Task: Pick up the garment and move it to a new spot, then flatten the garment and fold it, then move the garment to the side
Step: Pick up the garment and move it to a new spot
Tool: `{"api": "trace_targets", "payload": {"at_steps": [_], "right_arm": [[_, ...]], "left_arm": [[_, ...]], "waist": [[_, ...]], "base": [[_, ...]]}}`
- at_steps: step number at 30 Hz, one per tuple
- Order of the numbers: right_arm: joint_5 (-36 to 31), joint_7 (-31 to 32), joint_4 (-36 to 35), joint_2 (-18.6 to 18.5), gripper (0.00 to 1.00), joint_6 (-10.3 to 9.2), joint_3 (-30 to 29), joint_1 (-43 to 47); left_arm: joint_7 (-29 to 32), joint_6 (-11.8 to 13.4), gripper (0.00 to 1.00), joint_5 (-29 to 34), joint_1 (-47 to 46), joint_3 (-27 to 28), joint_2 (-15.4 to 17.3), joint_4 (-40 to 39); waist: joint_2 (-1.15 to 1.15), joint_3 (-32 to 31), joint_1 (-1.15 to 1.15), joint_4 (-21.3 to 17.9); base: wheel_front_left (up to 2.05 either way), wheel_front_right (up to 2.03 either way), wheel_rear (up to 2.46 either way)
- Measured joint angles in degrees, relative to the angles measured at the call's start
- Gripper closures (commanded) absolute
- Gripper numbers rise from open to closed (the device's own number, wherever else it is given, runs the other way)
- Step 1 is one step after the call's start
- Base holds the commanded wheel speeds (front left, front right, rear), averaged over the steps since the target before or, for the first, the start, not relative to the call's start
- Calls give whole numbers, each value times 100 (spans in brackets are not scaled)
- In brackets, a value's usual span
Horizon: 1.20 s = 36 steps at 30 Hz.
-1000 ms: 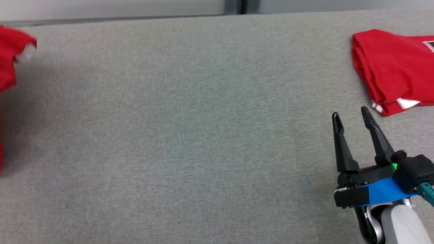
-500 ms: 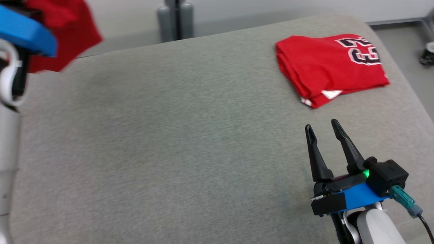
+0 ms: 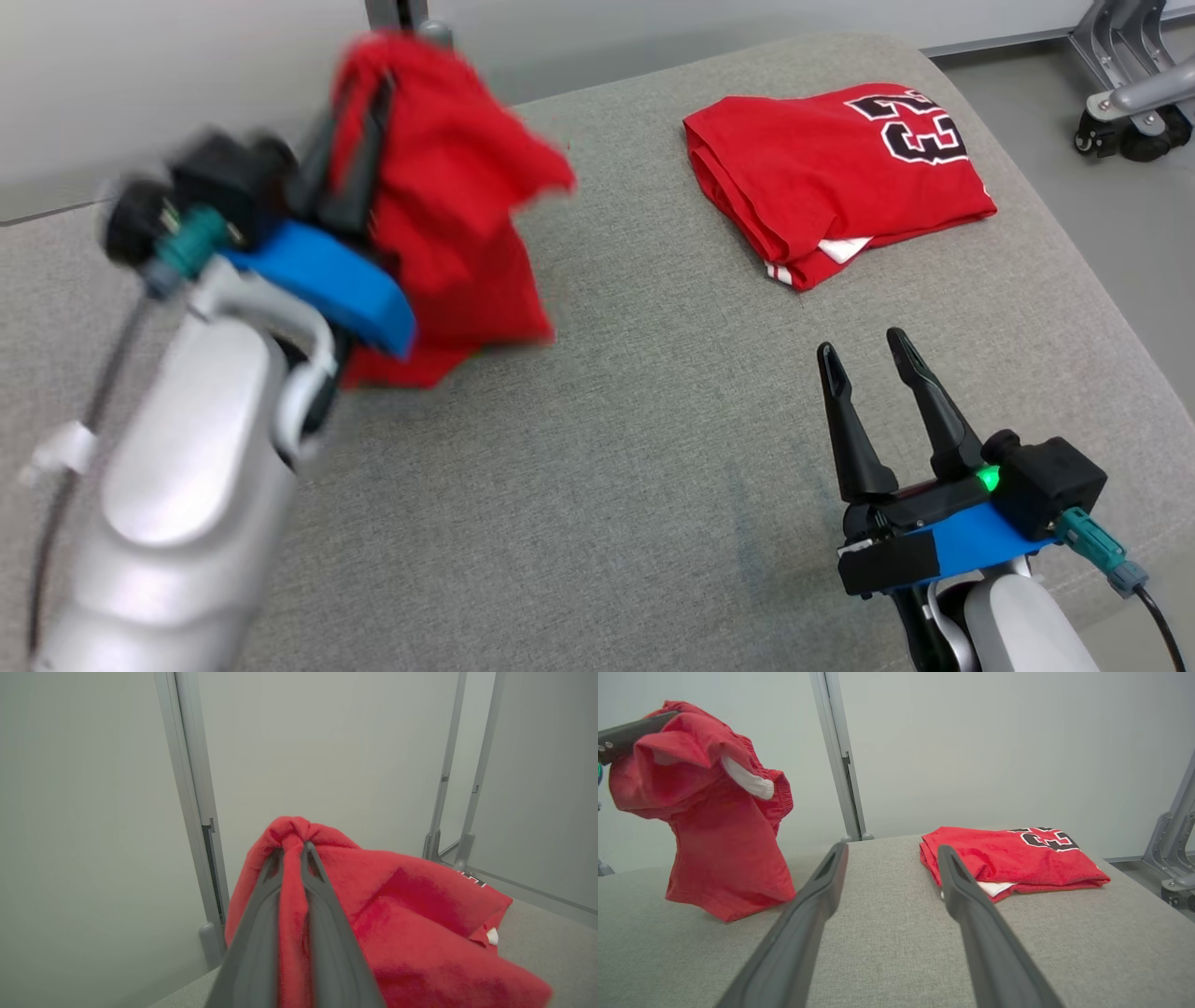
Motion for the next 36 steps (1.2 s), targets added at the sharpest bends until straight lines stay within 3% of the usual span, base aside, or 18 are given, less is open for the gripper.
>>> {"api": "trace_targets", "payload": {"at_steps": [13,14,15,22,27,36], "right_arm": [[73,-3,155,3,0,0,22,107],[71,-3,182,3,0,-1,18,121],[69,-3,205,3,0,-1,21,136],[30,-3,367,5,0,0,-3,297],[9,-3,447,5,0,-1,-52,442],[24,-3,538,8,0,0,-244,683]], "left_arm": [[-680,56,100,-218,1794,-622,-748,1151],[-714,55,75,-216,1876,-676,-800,1240],[-756,55,0,-211,1937,-722,-836,1305],[-966,210,0,-108,2070,-494,-875,1180],[-981,396,0,96,2539,151,-805,193],[-981,458,0,500,3605,1313,-768,-891]], "waist": [[0,-217,-1,252],[0,-253,-1,280],[0,-284,0,309],[-1,-640,-1,551],[-1,-935,-1,755],[0,-1284,-2,1197]], "base": [[0,0,0],[0,0,0],[0,0,0],[0,0,0],[0,0,0],[0,0,0]]}}
